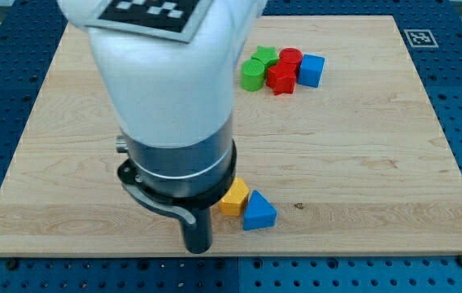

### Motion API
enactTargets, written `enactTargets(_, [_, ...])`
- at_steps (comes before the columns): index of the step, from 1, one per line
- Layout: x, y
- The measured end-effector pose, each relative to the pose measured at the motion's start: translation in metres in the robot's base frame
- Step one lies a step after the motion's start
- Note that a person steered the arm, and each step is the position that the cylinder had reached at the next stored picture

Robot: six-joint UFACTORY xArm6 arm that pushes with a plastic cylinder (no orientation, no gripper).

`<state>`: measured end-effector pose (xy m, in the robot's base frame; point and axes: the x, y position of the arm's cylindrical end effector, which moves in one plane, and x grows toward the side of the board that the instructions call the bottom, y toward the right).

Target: Push the yellow heart into the yellow hexagon

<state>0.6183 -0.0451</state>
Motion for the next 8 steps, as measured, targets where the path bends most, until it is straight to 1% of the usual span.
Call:
enactTargets(1, [0.000, -0.010])
enactTargets(2, [0.000, -0.044])
enactTargets(3, [-0.001, -0.060])
enactTargets(5, [-0.028, -0.055])
enactTargets(6, [-0.032, -0.034])
enactTargets(7, [-0.023, -0.031])
enactTargets(8, [0.000, -0.031])
